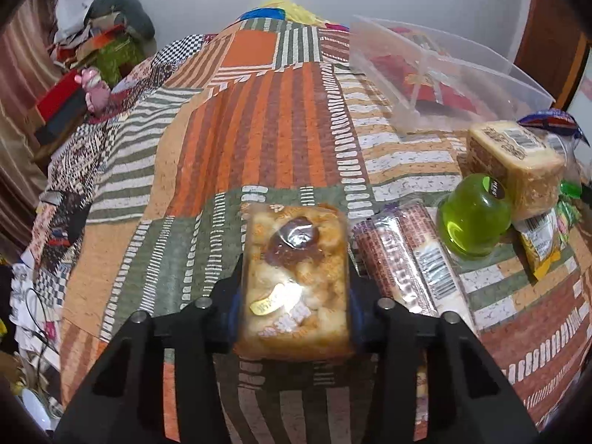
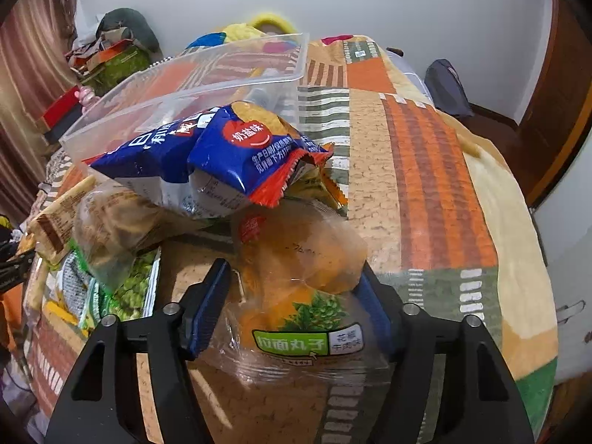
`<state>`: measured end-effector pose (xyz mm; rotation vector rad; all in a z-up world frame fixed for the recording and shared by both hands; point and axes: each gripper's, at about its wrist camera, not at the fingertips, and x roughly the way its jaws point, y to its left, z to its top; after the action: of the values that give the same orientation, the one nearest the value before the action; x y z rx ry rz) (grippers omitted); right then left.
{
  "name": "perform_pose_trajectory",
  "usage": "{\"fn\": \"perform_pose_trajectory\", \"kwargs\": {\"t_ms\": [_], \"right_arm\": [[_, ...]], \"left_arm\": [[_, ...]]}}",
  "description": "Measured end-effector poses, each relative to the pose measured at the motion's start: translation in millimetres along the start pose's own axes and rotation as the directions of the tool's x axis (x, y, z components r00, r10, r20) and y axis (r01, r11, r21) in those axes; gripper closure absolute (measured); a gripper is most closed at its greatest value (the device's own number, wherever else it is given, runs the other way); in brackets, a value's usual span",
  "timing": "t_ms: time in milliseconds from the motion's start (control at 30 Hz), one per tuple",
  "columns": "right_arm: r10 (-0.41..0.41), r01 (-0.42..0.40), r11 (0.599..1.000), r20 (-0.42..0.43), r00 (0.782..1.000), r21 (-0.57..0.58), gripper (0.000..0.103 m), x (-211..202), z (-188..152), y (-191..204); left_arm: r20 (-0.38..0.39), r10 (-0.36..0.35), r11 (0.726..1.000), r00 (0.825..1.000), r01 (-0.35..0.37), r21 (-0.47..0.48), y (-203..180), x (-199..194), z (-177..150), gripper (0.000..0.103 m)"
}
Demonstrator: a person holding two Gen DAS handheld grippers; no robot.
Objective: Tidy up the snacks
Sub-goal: 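Grasp the bread-roll pack with left tool while right tool grasps green-label bag, then carry both packs over the clear box and drop them in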
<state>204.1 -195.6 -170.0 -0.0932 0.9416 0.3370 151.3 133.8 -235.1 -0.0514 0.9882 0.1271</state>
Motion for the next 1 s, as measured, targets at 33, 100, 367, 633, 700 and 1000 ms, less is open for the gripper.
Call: {"fn": "perform_pose_trajectory", "kwargs": {"t_ms": [33, 100, 367, 633, 700, 1000], "right_arm": [[0.006, -0.007, 1.0, 0.004, 1.0, 0.014, 0.049, -2.5, -0.3, -2.4], [0.035, -0.035, 0.998, 0.0, 0.999, 0.044, 0.056, -4.8, -0.2, -7.8], [0.012, -0.013, 0.999, 0.029, 1.0, 0.033, 0.064, -30.3, -10.7, -6.1], [-0.016, 0.012, 0.999, 0.083, 0.996, 0.048, 0.064, -63.7, -15.7, -11.7], [-0.023, 0.017, 0.998, 0.102, 0.995, 0.054, 0.064, -69.1, -9.7, -16.8], [-0.034, 0.026, 0.999, 0.214, 0.976, 0.04, 0.064, -95.9, 23.8, -16.3]], "left_arm": [[-0.002, -0.003, 1.0, 1.0, 0.003, 0.001, 0.0, -1.1, 0.4, 0.059], [-0.004, -0.02, 1.0, 1.0, 0.02, -0.014, 2.3, -4.5, 1.1, 0.059], [0.047, -0.052, 0.998, 0.998, 0.053, -0.025, -0.3, -34.2, 9.9, 0.059], [0.136, -0.089, 0.996, 0.987, 0.091, -0.004, -16.5, -71.7, 29.2, 0.059], [0.157, -0.104, 0.994, 0.982, 0.105, 0.002, -21.9, -80.3, 36.2, 0.059], [0.238, -0.159, 0.987, 0.958, 0.152, 0.045, -53.9, -102.2, 75.5, 0.059]]}}
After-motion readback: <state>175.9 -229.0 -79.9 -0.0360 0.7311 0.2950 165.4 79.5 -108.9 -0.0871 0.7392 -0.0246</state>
